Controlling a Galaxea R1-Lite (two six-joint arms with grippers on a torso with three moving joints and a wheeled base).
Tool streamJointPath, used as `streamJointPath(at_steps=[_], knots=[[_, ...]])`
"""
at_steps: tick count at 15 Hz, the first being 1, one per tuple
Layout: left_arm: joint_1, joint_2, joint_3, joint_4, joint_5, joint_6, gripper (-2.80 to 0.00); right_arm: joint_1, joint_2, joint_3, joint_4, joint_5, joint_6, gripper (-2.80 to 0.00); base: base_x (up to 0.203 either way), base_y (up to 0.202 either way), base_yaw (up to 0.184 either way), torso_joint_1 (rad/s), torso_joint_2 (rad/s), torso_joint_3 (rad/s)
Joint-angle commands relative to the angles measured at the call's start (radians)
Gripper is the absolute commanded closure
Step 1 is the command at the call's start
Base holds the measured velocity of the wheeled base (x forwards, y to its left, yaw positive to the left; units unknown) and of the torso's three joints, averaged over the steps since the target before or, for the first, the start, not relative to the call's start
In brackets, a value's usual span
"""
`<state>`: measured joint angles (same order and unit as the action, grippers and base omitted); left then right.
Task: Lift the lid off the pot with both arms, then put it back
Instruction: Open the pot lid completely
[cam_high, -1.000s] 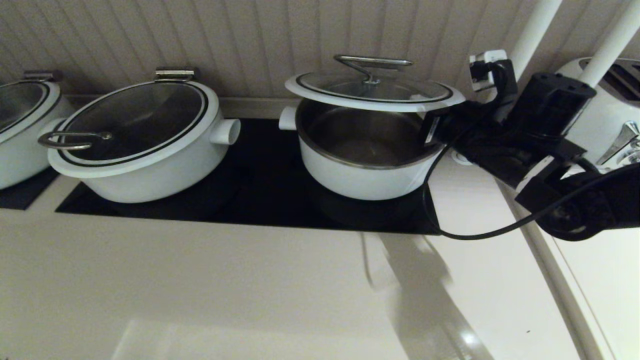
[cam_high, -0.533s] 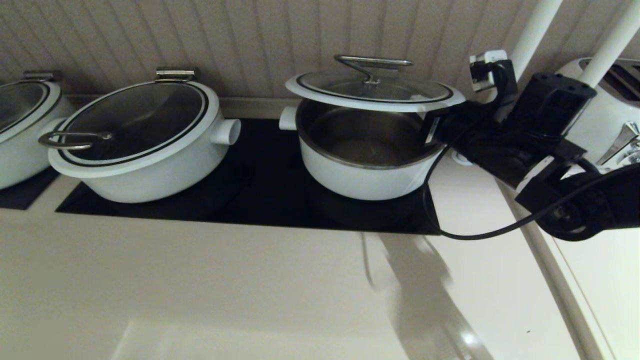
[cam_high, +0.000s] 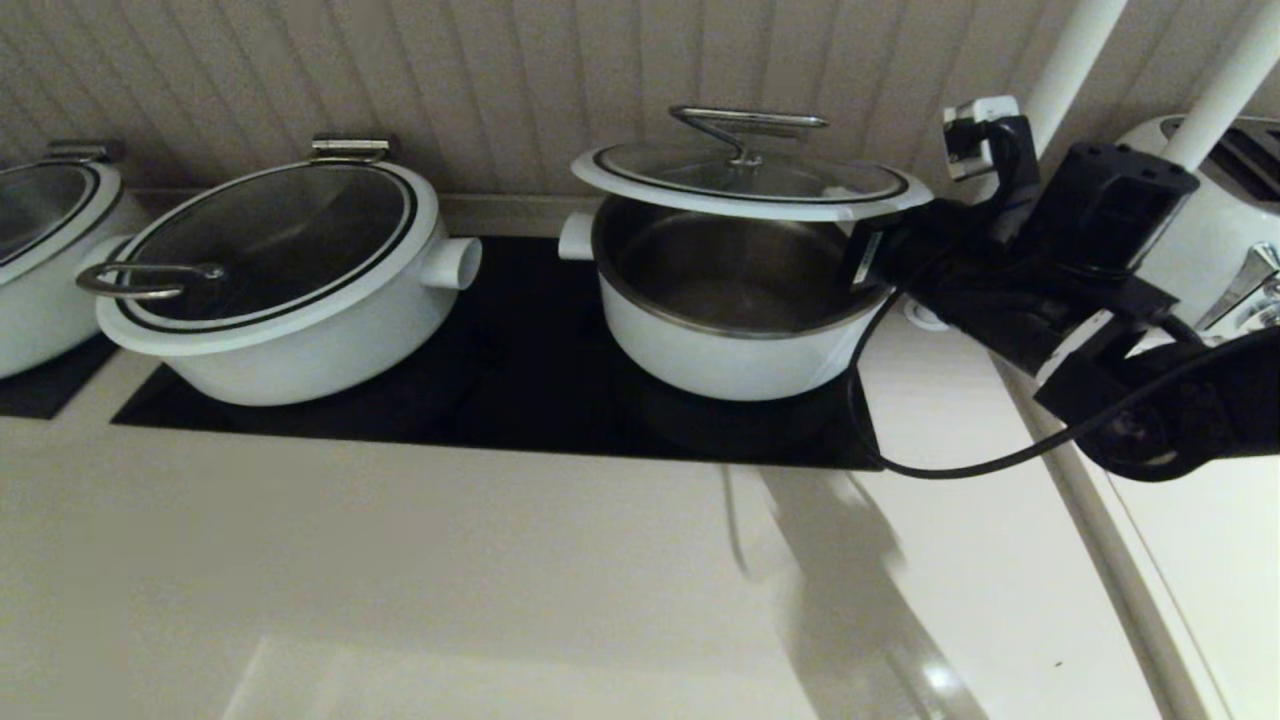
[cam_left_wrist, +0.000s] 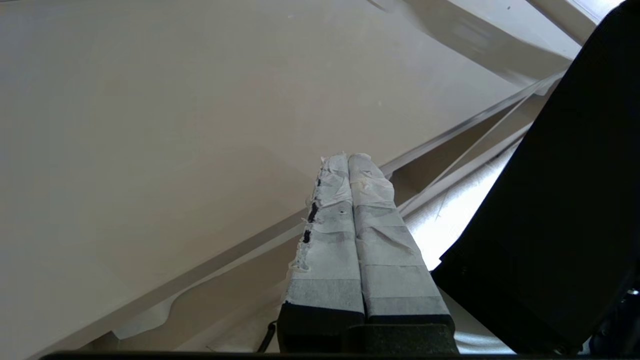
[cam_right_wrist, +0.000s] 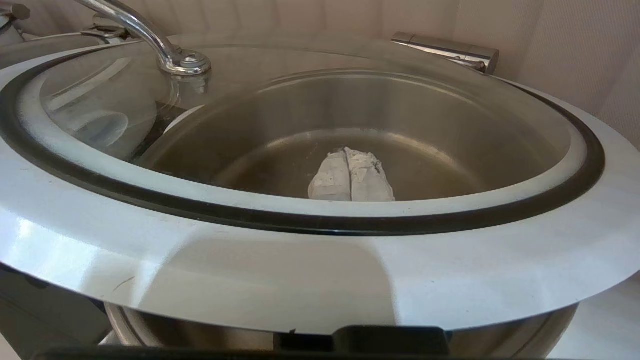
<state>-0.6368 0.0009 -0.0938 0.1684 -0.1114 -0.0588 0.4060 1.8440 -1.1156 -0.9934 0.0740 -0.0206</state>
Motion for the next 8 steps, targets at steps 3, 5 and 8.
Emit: streamJointPath(at_steps=[3, 5, 8], knots=[[0.003, -0.001, -0.006, 0.003, 0.035, 0.008, 0.00, 0.001, -0.009, 0.000, -0.007, 0.001, -0.001, 0.00, 0.000, 0.000, 0.000, 0.000, 0.00, 0.000], [0.006, -0.001, -0.003, 0.002, 0.029, 0.019, 0.00, 0.001, -0.009, 0.002, -0.007, 0.001, -0.001, 0.00, 0.000, 0.000, 0.000, 0.000, 0.00, 0.000], [0.003, -0.001, -0.001, 0.002, 0.027, -0.002, 0.00, 0.001, -0.008, 0.002, -0.007, 0.001, -0.001, 0.00, 0.000, 0.000, 0.000, 0.000, 0.00, 0.000]])
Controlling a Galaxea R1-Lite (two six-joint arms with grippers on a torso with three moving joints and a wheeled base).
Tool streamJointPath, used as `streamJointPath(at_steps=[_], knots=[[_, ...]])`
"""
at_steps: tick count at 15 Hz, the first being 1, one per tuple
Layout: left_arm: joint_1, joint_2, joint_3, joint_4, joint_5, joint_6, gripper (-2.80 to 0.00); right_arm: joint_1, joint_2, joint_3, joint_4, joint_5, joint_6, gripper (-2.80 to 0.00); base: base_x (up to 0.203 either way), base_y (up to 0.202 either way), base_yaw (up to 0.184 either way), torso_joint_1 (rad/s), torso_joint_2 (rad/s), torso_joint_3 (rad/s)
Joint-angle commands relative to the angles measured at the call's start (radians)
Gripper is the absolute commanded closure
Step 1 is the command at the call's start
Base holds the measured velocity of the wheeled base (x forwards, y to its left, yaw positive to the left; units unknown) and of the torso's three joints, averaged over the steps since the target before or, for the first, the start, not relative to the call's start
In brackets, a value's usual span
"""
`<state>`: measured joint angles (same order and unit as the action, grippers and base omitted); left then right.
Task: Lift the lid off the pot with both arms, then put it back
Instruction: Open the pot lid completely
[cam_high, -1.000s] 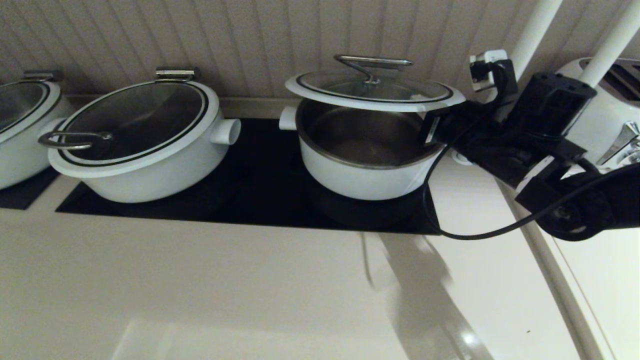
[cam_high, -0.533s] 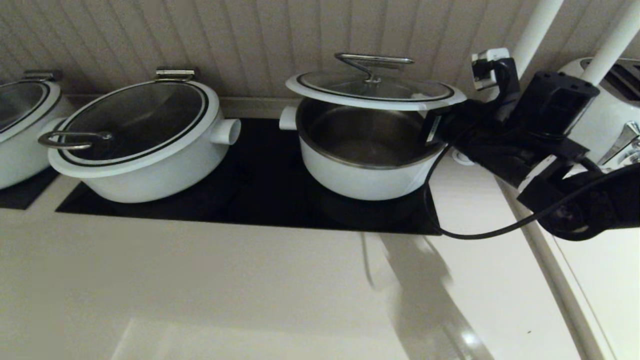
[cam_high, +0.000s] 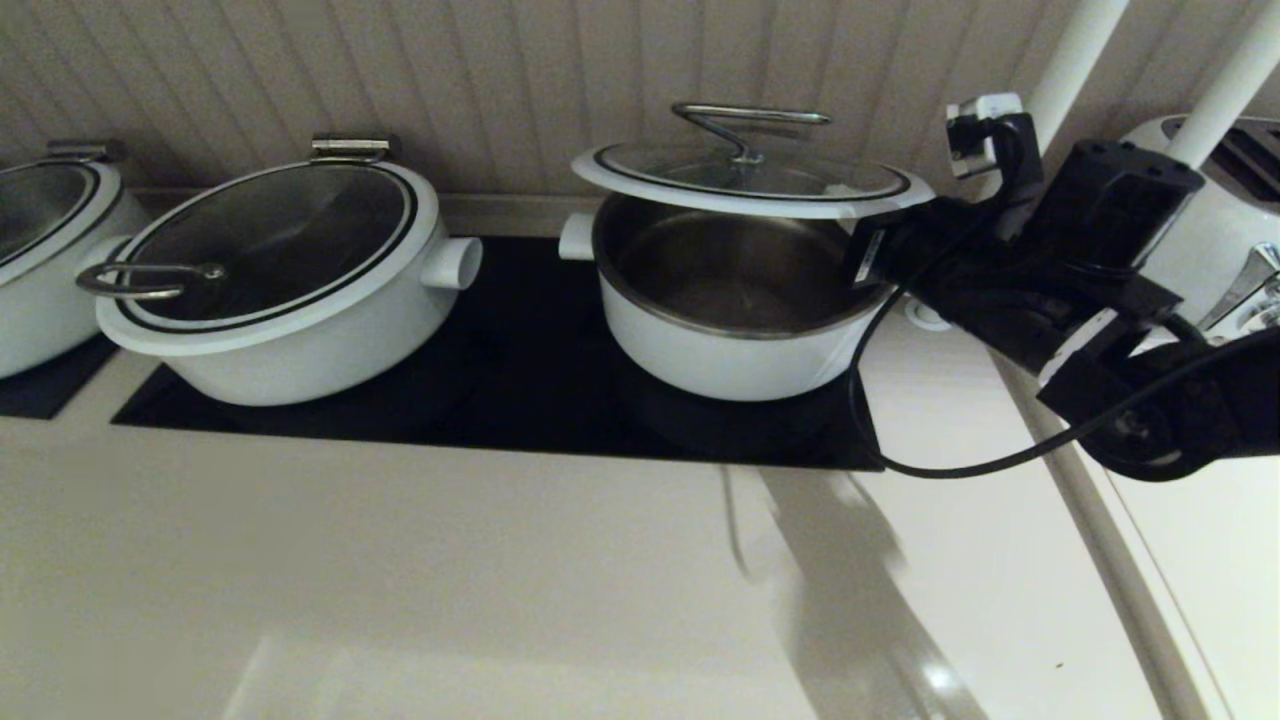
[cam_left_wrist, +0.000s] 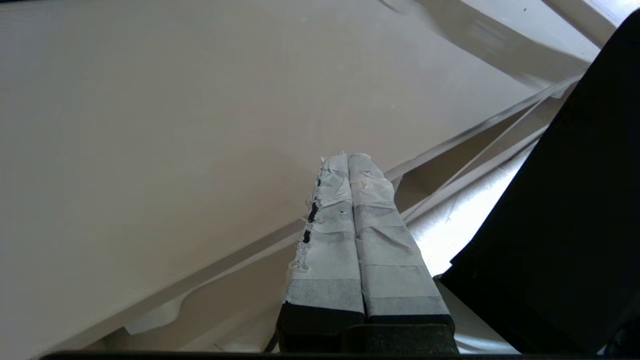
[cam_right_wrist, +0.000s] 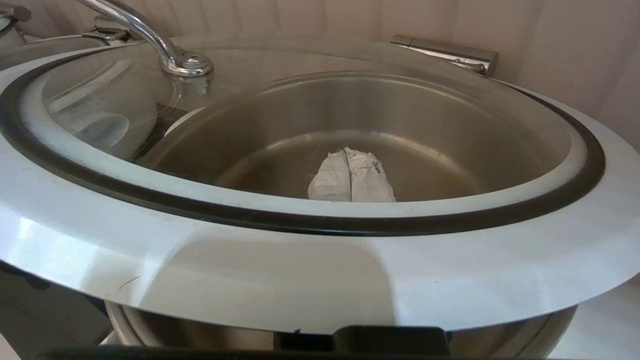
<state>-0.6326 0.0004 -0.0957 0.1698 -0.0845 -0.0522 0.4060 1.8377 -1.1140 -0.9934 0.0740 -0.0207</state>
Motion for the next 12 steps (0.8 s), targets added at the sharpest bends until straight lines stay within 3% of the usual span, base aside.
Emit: streamJointPath(at_steps=[1, 10, 12], knots=[[-0.001, 0.000, 0.001, 0.000, 0.004, -0.019, 0.00, 0.001, -0.001, 0.000, -0.007, 0.001, -0.001, 0.00, 0.000, 0.000, 0.000, 0.000, 0.00, 0.000], [0.022, 0.000, -0.004, 0.002, 0.022, -0.002, 0.00, -0.001, -0.003, 0.002, -0.010, 0.001, -0.001, 0.00, 0.000, 0.000, 0.000, 0.000, 0.00, 0.000], [0.022, 0.000, 0.001, 0.011, 0.096, 0.031, 0.00, -0.001, -0.009, 0.002, -0.010, 0.001, -0.001, 0.00, 0.000, 0.000, 0.000, 0.000, 0.00, 0.000]])
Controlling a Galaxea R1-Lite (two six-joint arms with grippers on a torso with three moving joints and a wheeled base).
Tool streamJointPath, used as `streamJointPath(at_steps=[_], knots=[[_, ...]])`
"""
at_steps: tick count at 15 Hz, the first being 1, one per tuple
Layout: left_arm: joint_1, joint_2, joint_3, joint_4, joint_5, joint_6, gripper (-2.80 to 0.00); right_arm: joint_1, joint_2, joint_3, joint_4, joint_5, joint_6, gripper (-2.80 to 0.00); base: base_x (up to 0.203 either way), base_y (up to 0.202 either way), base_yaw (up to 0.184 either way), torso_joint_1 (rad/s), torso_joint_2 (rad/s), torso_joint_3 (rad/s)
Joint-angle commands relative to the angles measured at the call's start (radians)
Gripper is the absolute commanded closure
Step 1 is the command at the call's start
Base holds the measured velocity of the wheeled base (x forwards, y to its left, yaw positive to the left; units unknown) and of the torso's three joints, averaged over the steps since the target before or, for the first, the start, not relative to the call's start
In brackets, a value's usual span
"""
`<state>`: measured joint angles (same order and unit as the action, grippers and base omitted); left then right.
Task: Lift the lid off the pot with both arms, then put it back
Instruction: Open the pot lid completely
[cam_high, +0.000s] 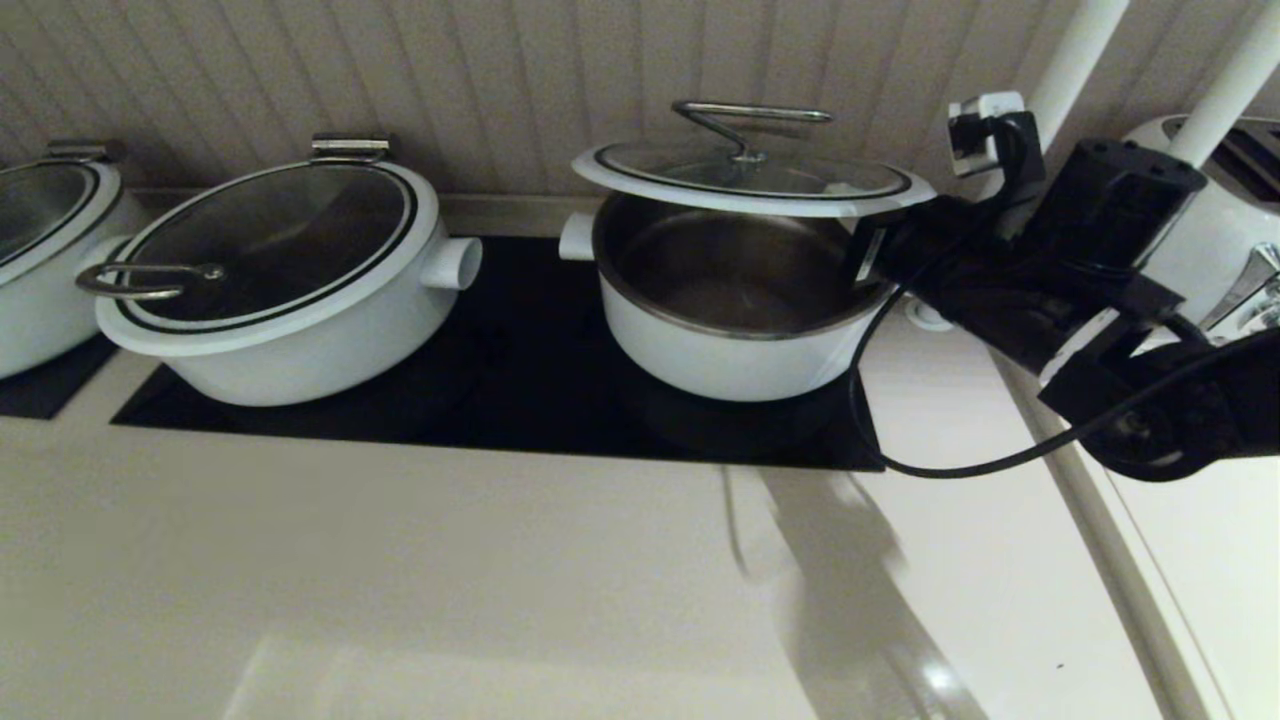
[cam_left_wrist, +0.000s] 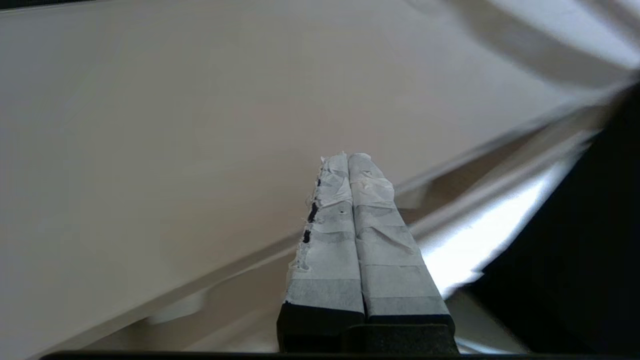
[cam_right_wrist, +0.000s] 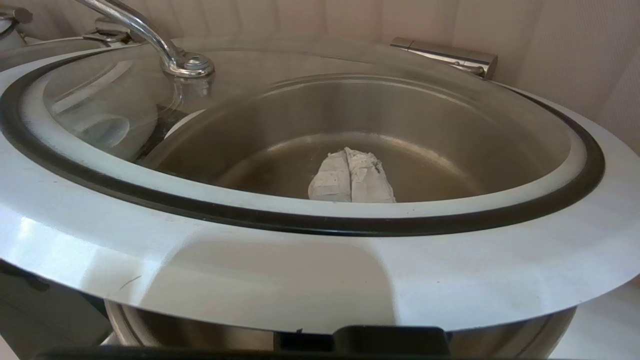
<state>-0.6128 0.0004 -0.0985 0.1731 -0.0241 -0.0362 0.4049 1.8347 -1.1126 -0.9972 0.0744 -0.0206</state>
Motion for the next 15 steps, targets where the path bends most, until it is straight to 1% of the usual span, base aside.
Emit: streamJointPath(at_steps=[1, 2, 3, 10, 11, 12, 15], knots=[[0.002, 0.000, 0.001, 0.054, 0.057, 0.028, 0.00, -0.002, -0.007, 0.002, -0.006, 0.001, -0.001, 0.00, 0.000, 0.000, 0.000, 0.000, 0.00, 0.000], [0.003, 0.000, -0.011, 0.098, 0.060, 0.034, 0.00, -0.005, -0.012, 0.003, -0.005, 0.001, -0.001, 0.00, 0.000, 0.000, 0.000, 0.000, 0.00, 0.000], [0.004, 0.009, -0.017, 0.109, 0.060, 0.037, 0.00, -0.005, -0.015, 0.003, -0.004, 0.001, -0.001, 0.00, 0.000, 0.000, 0.000, 0.000, 0.00, 0.000], [0.010, 0.232, -0.017, 0.111, 0.061, 0.032, 0.00, -0.020, -0.018, 0.005, -0.004, 0.001, -0.001, 0.00, 0.000, 0.000, 0.000, 0.000, 0.00, 0.000], [0.021, 0.267, -0.017, 0.111, 0.061, 0.030, 0.00, -0.021, -0.017, 0.005, -0.005, 0.001, -0.001, 0.00, 0.000, 0.000, 0.000, 0.000, 0.00, 0.000], [0.067, 0.299, -0.017, 0.110, 0.061, 0.031, 0.00, -0.026, -0.017, 0.005, -0.006, 0.001, -0.001, 0.00, 0.000, 0.000, 0.000, 0.000, 0.00, 0.000], [0.330, 0.403, -0.016, 0.109, 0.060, 0.032, 0.00, -0.026, -0.012, 0.006, -0.008, 0.001, 0.001, 0.00, 0.000, 0.000, 0.000, 0.000, 0.00, 0.000]])
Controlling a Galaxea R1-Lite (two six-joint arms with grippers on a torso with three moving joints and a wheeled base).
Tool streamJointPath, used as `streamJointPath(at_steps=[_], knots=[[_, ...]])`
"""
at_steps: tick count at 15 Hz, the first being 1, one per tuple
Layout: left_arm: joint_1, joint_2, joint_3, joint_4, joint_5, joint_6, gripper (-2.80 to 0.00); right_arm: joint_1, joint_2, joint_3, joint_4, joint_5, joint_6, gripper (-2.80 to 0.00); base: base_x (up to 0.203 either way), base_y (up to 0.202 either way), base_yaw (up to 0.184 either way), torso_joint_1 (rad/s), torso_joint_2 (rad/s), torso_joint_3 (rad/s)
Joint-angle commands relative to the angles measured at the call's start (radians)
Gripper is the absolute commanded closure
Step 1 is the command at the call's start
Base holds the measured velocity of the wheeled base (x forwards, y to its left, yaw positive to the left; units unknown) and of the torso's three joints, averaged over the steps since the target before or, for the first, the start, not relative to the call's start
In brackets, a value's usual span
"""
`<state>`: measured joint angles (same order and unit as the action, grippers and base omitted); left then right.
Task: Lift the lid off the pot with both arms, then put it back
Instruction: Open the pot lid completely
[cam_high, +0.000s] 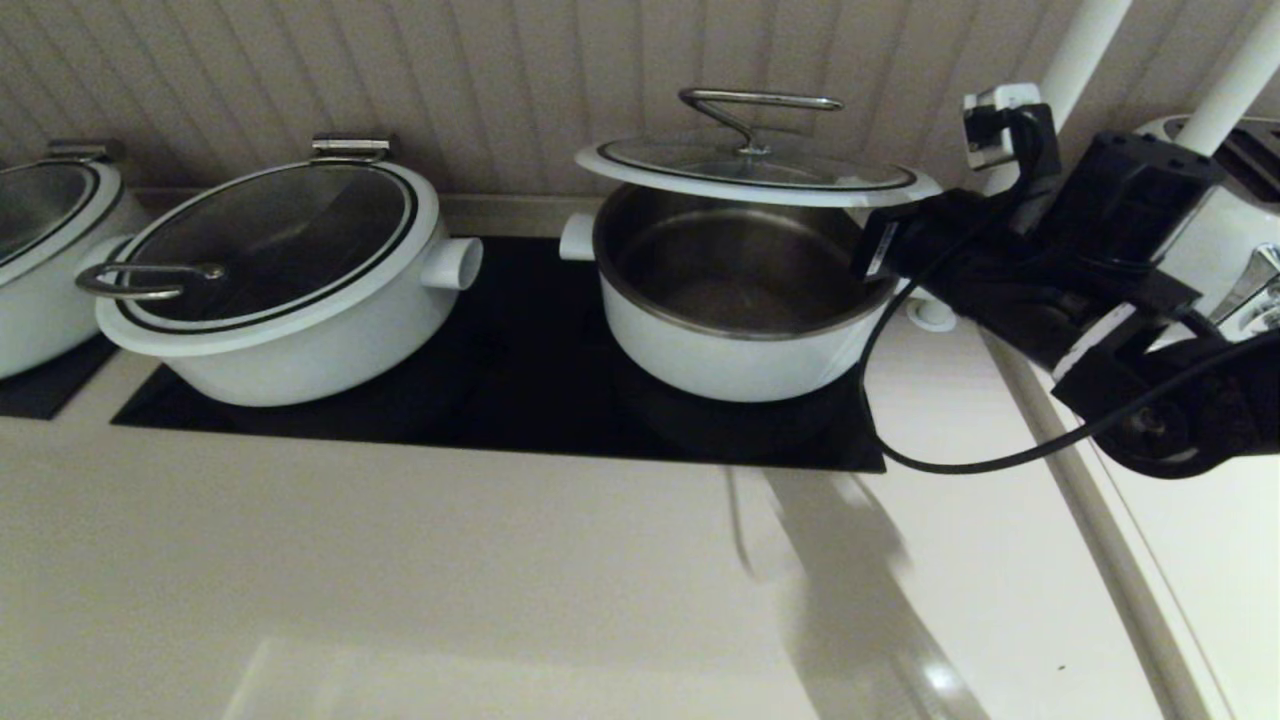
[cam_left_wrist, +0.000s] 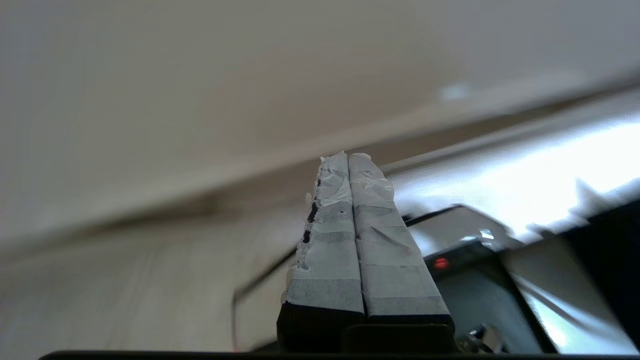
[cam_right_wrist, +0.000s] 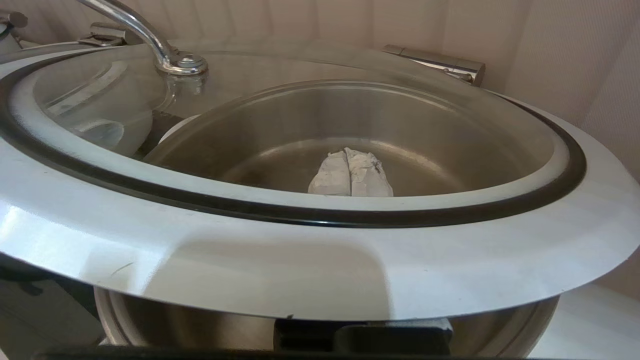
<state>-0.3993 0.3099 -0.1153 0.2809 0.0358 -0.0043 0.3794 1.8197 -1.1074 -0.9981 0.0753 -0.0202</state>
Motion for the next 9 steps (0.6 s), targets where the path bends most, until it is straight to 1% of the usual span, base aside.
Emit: streamJointPath(at_steps=[1, 3, 4, 8, 9], knots=[[0.178, 0.094, 0.001, 0.001, 0.000, 0.001, 0.00, 0.000, 0.003, 0.001, -0.008, 0.000, 0.000, 0.00, 0.000, 0.000, 0.000, 0.000, 0.00, 0.000], [0.231, 0.008, 0.002, 0.002, 0.000, 0.003, 0.00, 0.000, 0.003, 0.000, -0.008, 0.000, 0.001, 0.00, 0.000, 0.000, 0.000, 0.000, 0.00, 0.000], [0.272, -0.024, 0.004, 0.000, 0.000, -0.002, 0.00, 0.000, 0.003, 0.000, -0.008, 0.000, 0.002, 0.00, 0.000, 0.000, 0.000, 0.000, 0.00, 0.000], [0.280, -0.028, 0.009, -0.019, 0.001, -0.008, 0.00, 0.000, 0.001, 0.000, -0.008, 0.000, 0.000, 0.00, 0.000, 0.000, 0.000, 0.000, 0.00, 0.000], [0.304, -0.027, 0.007, -0.017, 0.000, -0.005, 0.00, 0.000, 0.000, 0.000, -0.008, 0.000, 0.000, 0.00, 0.000, 0.000, 0.000, 0.000, 0.00, 0.000]])
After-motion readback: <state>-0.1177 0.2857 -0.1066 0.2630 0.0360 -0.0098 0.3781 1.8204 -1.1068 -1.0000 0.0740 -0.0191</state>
